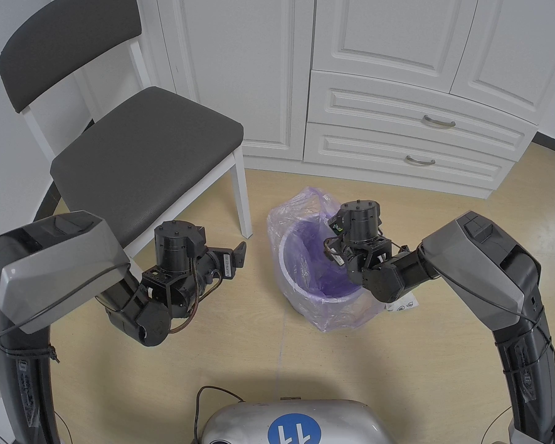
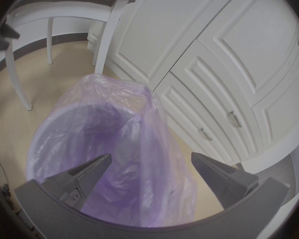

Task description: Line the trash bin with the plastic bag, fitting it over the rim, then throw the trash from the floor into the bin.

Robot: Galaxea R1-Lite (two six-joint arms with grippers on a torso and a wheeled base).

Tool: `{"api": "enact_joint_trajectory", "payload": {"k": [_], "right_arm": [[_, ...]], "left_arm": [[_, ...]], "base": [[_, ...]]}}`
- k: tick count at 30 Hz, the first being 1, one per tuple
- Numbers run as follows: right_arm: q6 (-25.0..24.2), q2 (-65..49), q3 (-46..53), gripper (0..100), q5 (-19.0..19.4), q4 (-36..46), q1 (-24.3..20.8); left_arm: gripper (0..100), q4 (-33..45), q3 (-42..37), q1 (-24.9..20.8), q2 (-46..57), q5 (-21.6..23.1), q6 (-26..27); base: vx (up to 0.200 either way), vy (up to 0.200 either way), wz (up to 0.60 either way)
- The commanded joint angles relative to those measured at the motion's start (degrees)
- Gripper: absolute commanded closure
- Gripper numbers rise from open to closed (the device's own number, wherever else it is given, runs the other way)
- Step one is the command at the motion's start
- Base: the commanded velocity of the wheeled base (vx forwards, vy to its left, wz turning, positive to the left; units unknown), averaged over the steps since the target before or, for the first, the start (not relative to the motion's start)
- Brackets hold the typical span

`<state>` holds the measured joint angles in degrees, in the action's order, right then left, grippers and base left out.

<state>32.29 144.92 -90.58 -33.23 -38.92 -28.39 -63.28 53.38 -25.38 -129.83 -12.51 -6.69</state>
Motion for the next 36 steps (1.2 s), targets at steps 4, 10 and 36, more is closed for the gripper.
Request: {"api": "enact_joint_trajectory", "payload": {"k": [4,10,36], "right_arm": [[14.6,4.7,-0.3,0,0.2,-16.1,7.4],[16.9,5.7,-3.4,0,0.5,-18.2,10.9],[8.0,1.8,9.5,0,0.2,-20.6,0.8]], "left_arm": [[0,-1.1,-8.0,-0.9,10.2,0.0,-0.2],[0,-5.0,-11.1,-1.1,10.5,-0.1,-0.2],[0,-11.3,-16.9,-1.2,10.7,-0.5,-2.7]], "base": [[0.0,0.0,0.0],[0.0,0.0,0.0],[0.0,0.0,0.0]]}}
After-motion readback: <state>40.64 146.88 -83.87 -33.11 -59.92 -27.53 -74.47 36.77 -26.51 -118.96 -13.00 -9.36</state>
